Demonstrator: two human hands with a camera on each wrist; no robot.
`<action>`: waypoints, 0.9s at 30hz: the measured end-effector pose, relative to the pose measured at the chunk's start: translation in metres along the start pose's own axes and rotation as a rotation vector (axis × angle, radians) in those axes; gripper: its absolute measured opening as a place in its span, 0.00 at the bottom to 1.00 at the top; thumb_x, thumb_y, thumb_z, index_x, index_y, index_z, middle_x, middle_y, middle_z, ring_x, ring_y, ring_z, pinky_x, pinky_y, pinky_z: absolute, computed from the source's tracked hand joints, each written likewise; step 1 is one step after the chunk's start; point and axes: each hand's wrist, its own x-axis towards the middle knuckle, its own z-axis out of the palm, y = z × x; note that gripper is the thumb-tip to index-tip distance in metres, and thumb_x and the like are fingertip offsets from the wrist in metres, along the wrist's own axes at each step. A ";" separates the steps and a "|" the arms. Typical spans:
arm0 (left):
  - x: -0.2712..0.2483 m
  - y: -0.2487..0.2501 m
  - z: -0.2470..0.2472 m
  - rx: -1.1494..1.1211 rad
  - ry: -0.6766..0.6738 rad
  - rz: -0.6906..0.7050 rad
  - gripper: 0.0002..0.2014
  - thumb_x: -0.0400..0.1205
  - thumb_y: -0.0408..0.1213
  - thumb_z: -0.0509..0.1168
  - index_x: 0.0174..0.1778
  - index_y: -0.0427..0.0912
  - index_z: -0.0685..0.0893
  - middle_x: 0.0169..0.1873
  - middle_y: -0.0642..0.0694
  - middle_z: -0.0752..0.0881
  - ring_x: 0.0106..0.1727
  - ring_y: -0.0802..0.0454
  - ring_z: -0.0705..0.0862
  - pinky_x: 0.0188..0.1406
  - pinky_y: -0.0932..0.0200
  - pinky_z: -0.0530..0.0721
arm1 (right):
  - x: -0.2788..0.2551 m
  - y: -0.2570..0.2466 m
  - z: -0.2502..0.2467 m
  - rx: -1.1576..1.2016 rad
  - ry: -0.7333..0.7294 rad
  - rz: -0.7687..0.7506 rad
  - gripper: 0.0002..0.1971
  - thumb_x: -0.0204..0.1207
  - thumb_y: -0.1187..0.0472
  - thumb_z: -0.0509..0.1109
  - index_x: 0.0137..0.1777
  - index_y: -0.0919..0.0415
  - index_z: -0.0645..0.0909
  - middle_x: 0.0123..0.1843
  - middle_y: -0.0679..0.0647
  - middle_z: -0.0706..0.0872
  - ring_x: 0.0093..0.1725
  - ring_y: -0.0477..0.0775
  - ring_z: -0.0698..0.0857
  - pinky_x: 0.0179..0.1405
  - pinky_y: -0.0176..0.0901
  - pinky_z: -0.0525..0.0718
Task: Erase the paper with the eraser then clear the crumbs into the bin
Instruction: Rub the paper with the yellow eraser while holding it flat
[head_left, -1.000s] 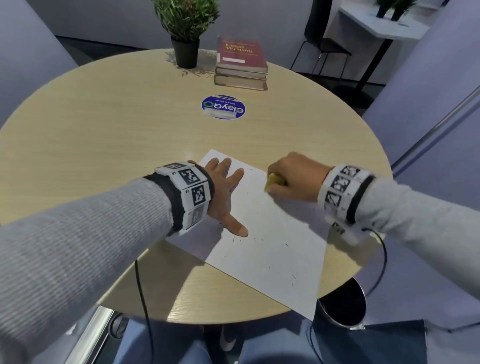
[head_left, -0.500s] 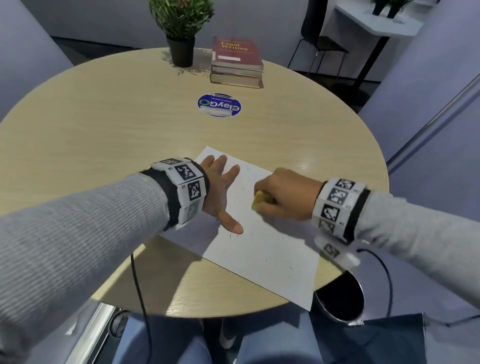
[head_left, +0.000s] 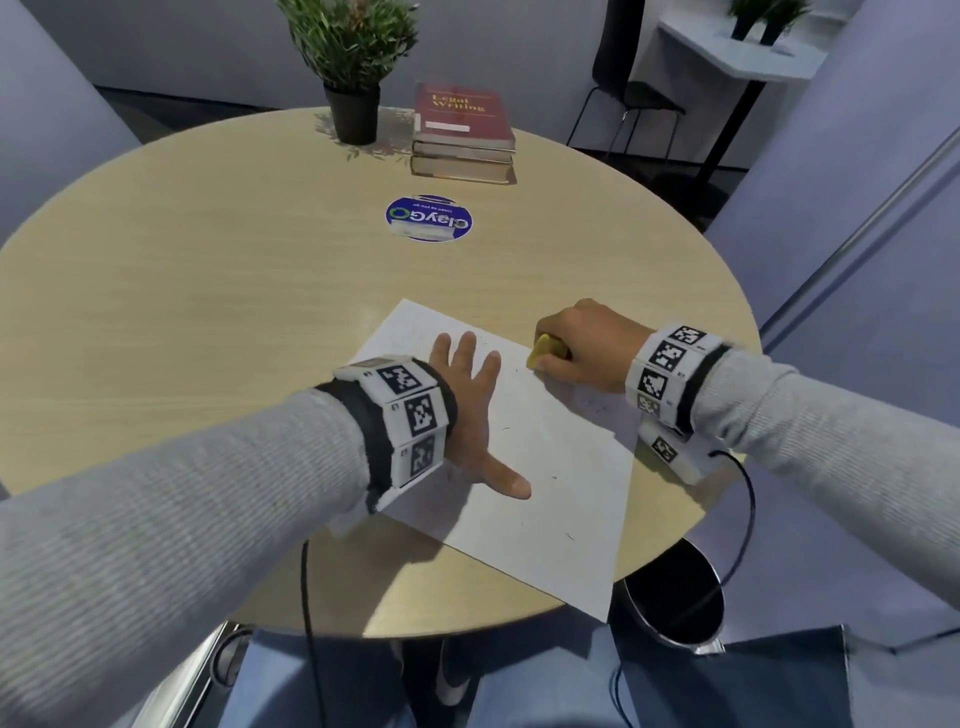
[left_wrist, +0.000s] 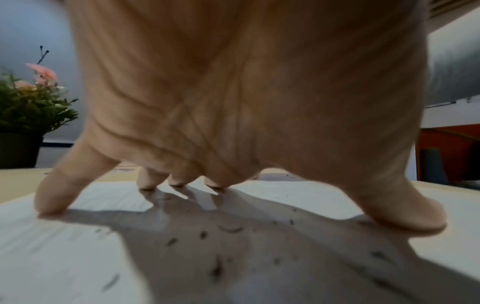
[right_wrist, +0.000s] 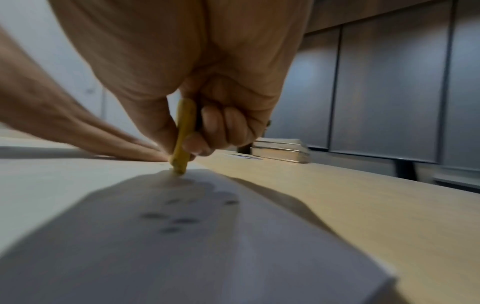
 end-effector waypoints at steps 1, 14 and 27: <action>0.002 0.001 0.001 0.010 -0.008 -0.010 0.72 0.56 0.82 0.63 0.81 0.47 0.27 0.80 0.40 0.26 0.81 0.37 0.30 0.75 0.27 0.45 | -0.009 -0.007 0.002 0.023 -0.008 -0.044 0.11 0.78 0.54 0.64 0.48 0.62 0.81 0.31 0.49 0.77 0.37 0.56 0.78 0.38 0.44 0.74; 0.008 0.003 0.004 0.008 -0.035 -0.039 0.73 0.56 0.81 0.64 0.80 0.46 0.25 0.78 0.38 0.24 0.79 0.34 0.27 0.73 0.24 0.42 | -0.026 -0.017 0.008 0.014 -0.043 -0.152 0.11 0.77 0.54 0.65 0.45 0.62 0.82 0.30 0.53 0.80 0.32 0.56 0.78 0.37 0.46 0.79; 0.001 -0.002 -0.007 0.020 -0.059 -0.016 0.73 0.53 0.83 0.63 0.80 0.49 0.26 0.80 0.43 0.26 0.81 0.38 0.29 0.74 0.25 0.44 | -0.017 0.024 -0.010 0.056 0.069 0.026 0.10 0.78 0.55 0.67 0.47 0.62 0.83 0.33 0.51 0.80 0.35 0.54 0.78 0.37 0.42 0.73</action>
